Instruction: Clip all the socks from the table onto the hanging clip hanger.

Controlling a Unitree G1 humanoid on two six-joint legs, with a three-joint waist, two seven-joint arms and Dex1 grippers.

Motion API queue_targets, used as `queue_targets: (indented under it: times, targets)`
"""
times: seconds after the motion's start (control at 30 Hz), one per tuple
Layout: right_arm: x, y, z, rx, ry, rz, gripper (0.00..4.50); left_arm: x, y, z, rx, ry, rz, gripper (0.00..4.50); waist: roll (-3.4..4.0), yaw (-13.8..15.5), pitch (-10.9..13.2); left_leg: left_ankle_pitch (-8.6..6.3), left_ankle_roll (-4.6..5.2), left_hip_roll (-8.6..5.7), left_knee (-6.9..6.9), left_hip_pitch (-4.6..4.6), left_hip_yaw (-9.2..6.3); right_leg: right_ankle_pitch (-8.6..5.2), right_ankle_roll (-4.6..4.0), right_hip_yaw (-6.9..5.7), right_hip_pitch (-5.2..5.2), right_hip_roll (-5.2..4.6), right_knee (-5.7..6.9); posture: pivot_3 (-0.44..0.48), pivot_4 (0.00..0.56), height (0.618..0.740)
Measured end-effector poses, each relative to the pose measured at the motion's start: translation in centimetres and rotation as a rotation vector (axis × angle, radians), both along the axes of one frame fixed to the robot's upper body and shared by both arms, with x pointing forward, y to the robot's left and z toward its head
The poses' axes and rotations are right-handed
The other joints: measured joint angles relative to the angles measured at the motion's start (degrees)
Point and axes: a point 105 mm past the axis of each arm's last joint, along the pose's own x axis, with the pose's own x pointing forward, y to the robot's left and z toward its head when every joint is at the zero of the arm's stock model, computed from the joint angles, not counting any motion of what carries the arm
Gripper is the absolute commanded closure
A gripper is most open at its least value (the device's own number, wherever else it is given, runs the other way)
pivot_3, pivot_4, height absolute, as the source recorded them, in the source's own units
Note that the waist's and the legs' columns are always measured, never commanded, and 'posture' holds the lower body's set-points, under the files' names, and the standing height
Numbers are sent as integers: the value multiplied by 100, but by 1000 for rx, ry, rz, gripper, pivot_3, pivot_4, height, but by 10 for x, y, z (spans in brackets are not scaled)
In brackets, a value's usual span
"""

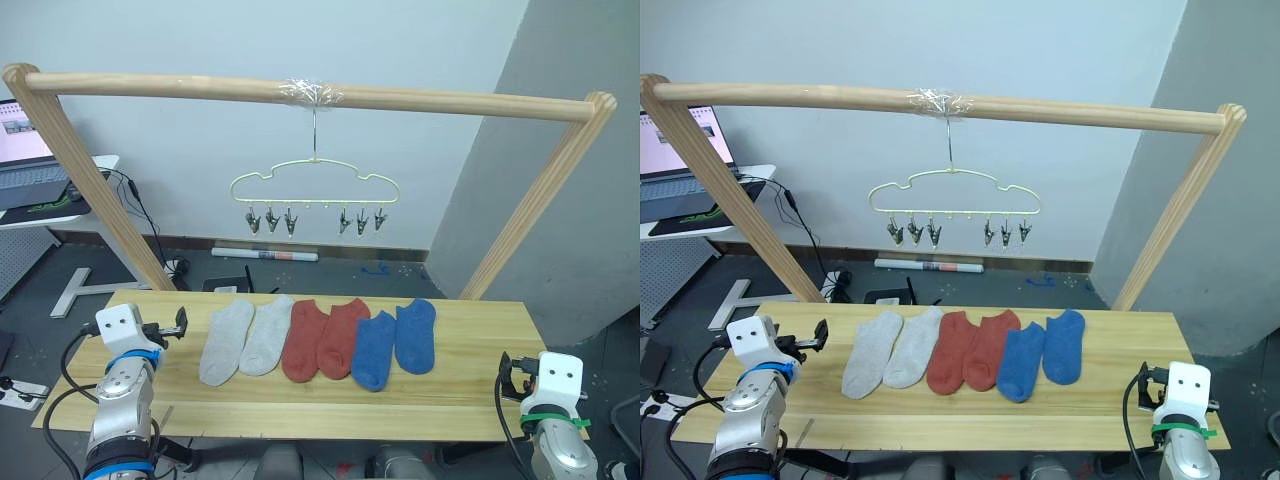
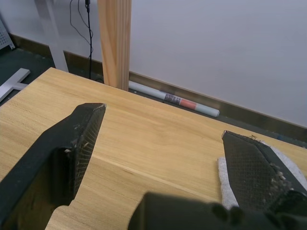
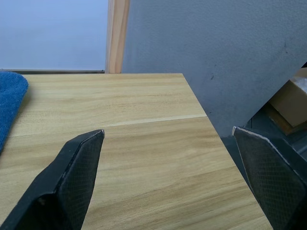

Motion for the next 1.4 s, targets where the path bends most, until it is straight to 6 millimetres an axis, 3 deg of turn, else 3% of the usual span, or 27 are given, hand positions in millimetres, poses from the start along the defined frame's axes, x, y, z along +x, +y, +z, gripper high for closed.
queue_targets:
  times: [0.17,0.33,0.67,1.03,1.23,1.37,1.4]
  targets:
    - [2,1,2,-2,-12,5,0,-2,2,0,5,2,11,26,1,-2,-5,0,0,0,0,0,0,0,0,0,0,0,0,280,41,740]
    - [4,5,2,1,-12,26,0,-20,2,0,32,20,10,26,6,-2,-3,-1,1,2,0,0,1,-2,1,4,-1,-1,0,283,63,740]
    - [9,15,16,-17,-25,60,0,-23,3,12,0,12,-7,26,46,12,83,0,1,1,2,16,-5,-4,1,4,-4,-2,-1,290,94,740]
    - [13,21,31,-46,-34,88,0,-22,0,19,49,3,-9,26,23,12,123,-1,1,1,0,4,-6,-9,1,2,0,-2,-1,272,103,740]
    - [28,52,43,-63,-45,337,0,-29,-39,48,-48,-110,-234,26,21,-49,212,-3,4,1,0,5,2,-10,1,11,-3,-8,-3,263,125,740]
    - [45,75,65,-8,-84,552,0,-22,-84,75,-66,-143,-451,26,31,-82,361,0,8,-5,10,9,-8,-9,1,11,-4,-6,-2,248,146,740]
    - [49,82,72,-2,-100,600,0,-19,-95,81,-68,-158,-497,203,34,-82,390,3,13,-10,10,2,-10,-9,1,12,1,-4,-2,243,152,740]
